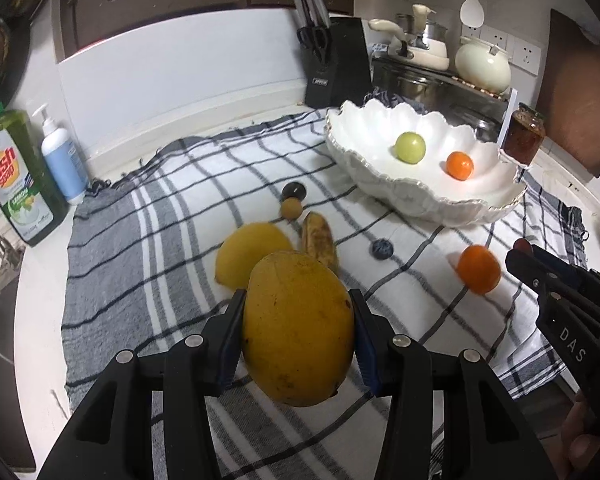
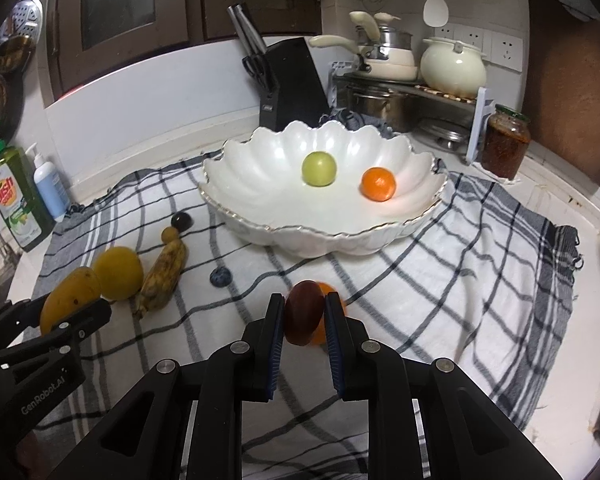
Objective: Organize fruits
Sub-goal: 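Carry the mango and plum over the white bowl with both tools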
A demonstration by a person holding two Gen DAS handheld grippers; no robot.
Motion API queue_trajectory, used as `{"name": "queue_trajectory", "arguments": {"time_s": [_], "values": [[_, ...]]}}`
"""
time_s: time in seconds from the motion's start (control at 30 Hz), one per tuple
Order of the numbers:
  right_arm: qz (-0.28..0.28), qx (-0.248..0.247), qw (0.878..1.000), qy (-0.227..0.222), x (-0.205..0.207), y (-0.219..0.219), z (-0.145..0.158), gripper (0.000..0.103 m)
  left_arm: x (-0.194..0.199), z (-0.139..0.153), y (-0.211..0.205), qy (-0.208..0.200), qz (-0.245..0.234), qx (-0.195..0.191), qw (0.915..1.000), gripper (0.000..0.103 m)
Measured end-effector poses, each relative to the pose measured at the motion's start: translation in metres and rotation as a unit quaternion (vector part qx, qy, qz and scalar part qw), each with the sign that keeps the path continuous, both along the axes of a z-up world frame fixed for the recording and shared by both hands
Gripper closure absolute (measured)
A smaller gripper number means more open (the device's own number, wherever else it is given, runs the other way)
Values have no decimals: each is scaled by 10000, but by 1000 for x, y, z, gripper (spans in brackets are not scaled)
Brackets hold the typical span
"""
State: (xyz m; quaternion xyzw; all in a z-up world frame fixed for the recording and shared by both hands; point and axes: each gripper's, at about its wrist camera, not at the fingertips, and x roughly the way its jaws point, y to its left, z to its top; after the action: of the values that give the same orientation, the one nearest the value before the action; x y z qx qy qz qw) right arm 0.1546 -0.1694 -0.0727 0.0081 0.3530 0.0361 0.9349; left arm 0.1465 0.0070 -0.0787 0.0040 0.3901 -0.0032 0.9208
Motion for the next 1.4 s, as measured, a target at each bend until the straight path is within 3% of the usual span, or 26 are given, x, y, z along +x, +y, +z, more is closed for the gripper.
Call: {"name": "queue_trajectory", "arguments": {"time_s": [0.53, 0.97, 1.4], "values": [[-303, -130, 9988, -376, 17, -28, 42, 82, 34, 44, -28, -436, -383, -65, 9983, 55], [-493, -147, 9974, -497, 57, -51, 62, 82, 86, 68, -56, -634, -817, -109, 9946, 55], [-521, -135, 9983, -243, 112, -62, 48, 82, 147, 49, -73, -302, -1020, -170, 9942, 55]]}}
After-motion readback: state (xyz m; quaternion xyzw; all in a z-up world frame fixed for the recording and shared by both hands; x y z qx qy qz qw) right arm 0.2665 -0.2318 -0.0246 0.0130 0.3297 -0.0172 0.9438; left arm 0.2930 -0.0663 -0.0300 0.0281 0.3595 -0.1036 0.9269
